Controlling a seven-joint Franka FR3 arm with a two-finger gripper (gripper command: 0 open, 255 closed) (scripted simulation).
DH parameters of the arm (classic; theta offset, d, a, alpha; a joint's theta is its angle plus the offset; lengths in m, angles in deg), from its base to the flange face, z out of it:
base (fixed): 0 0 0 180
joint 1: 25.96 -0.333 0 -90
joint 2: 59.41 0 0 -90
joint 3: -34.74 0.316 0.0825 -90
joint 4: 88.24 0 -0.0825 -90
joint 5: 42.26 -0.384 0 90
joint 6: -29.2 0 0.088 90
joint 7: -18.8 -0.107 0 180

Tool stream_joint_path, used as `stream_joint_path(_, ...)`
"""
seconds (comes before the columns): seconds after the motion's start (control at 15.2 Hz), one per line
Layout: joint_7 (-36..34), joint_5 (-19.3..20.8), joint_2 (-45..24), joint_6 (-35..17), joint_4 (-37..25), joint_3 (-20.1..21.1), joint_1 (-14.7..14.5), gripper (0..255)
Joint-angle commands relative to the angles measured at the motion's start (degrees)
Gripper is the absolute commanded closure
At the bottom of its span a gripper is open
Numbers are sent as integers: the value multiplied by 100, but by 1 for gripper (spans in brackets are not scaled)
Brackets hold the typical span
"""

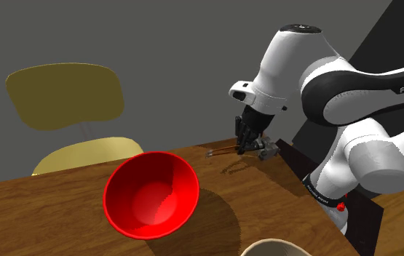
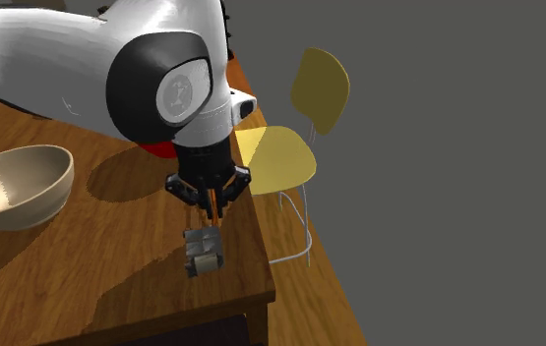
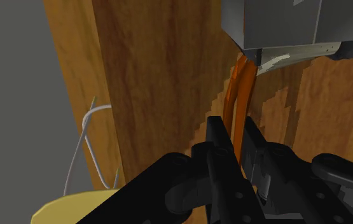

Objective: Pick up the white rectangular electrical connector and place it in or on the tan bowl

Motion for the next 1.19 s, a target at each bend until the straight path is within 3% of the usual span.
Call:
stream_joint_path(0.0, -10, 17, 52, 153, -101, -13, 7, 255)
stream_joint_path(1.12, -89, 173, 361, 1591, -1232, -155, 66, 255)
